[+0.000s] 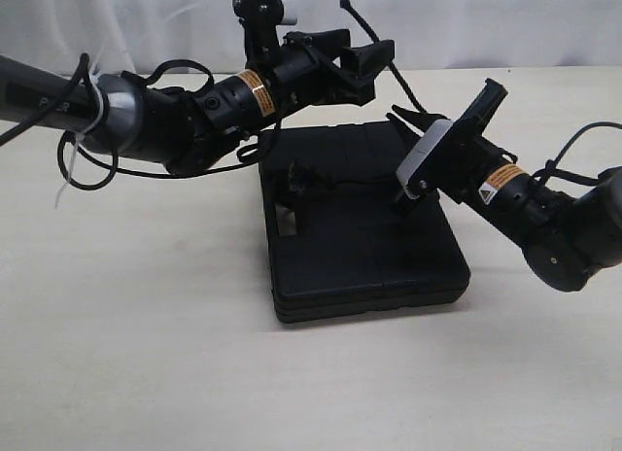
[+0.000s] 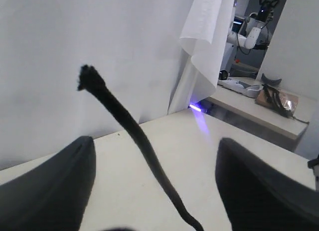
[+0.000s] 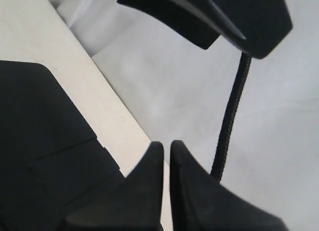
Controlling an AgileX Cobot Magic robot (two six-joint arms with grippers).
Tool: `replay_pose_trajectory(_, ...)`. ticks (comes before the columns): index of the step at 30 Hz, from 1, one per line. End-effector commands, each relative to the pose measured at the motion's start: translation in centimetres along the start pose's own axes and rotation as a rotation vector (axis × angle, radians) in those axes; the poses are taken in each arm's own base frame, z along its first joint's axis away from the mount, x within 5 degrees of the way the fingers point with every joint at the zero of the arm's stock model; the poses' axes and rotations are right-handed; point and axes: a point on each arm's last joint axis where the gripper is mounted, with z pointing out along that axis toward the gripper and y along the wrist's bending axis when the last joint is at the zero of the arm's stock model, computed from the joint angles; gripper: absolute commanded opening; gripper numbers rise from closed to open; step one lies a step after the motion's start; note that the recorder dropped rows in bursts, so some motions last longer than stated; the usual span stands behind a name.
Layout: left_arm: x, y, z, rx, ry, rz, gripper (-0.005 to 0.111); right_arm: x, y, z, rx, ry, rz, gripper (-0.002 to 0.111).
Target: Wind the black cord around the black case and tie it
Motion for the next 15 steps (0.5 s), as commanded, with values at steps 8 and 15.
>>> replay_pose_trajectory(8,0.3,-0.1,0.1,-0.013,0.038,0.009,0.033,0.1,-0.8,-0.1,0.074,0.022,0.179,0.004)
replay_pose_trajectory(15,0.7,-0.1,0.1,-0.008,0.085,0.062,0.017,-0.3,-3.2,-0.3,0.238,0.041,0.513,0.004)
